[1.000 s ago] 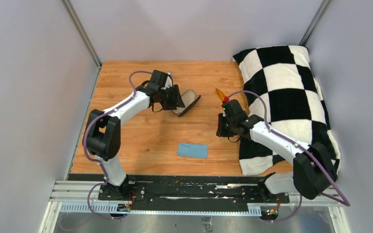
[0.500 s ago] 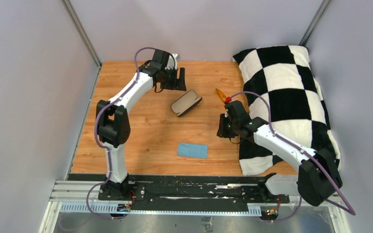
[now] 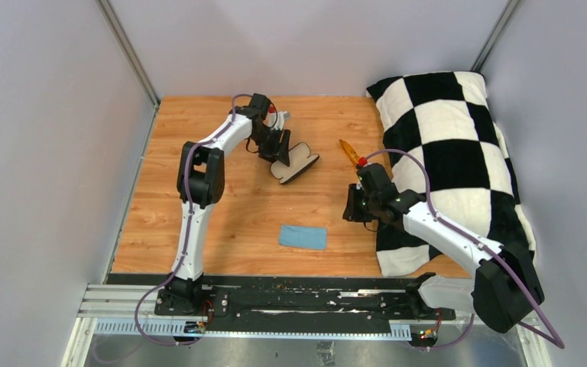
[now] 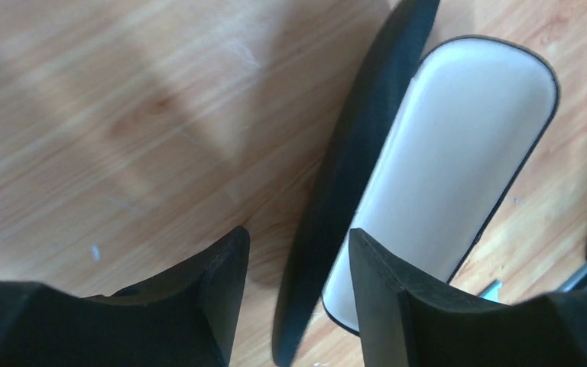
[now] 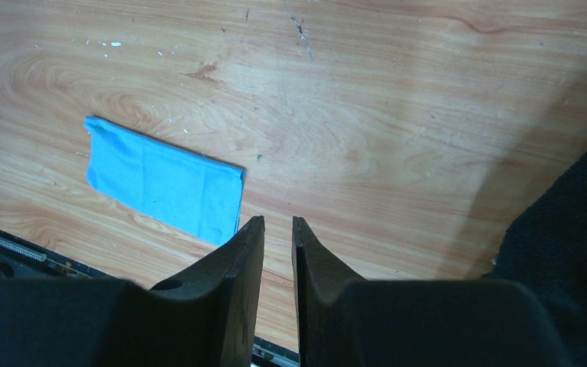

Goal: Organize the sunglasses
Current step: Adjust the sunglasses case at the center of the board.

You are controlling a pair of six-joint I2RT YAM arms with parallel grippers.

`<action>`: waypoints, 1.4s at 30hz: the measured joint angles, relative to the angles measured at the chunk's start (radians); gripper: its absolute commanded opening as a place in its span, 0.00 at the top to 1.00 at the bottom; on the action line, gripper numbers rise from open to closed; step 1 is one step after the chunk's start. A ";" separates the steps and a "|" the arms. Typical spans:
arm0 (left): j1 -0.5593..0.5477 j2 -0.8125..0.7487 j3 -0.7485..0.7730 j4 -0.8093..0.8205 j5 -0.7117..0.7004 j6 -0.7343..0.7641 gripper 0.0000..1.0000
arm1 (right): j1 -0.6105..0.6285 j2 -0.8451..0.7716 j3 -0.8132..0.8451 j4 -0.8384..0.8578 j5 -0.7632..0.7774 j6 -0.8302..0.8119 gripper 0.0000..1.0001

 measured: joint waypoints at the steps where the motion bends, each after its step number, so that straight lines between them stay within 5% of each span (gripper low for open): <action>1: -0.002 0.008 0.000 -0.005 0.019 -0.002 0.59 | 0.000 0.002 0.000 0.000 -0.003 0.001 0.74; 7: -0.006 0.012 0.000 -0.022 0.062 -0.019 0.82 | 0.000 0.007 0.004 -0.003 -0.018 0.005 0.74; 12: -0.019 -0.069 -0.099 -0.008 -0.032 -0.048 0.97 | 0.000 0.008 0.006 -0.003 -0.028 0.010 0.74; 27: -0.133 -0.683 -0.884 0.311 -0.397 -0.338 0.96 | 0.000 0.038 -0.010 -0.002 -0.101 0.017 0.68; 42: -0.159 -0.531 -0.827 0.477 -0.395 -0.457 0.87 | 0.000 0.006 -0.053 -0.002 -0.092 0.027 0.69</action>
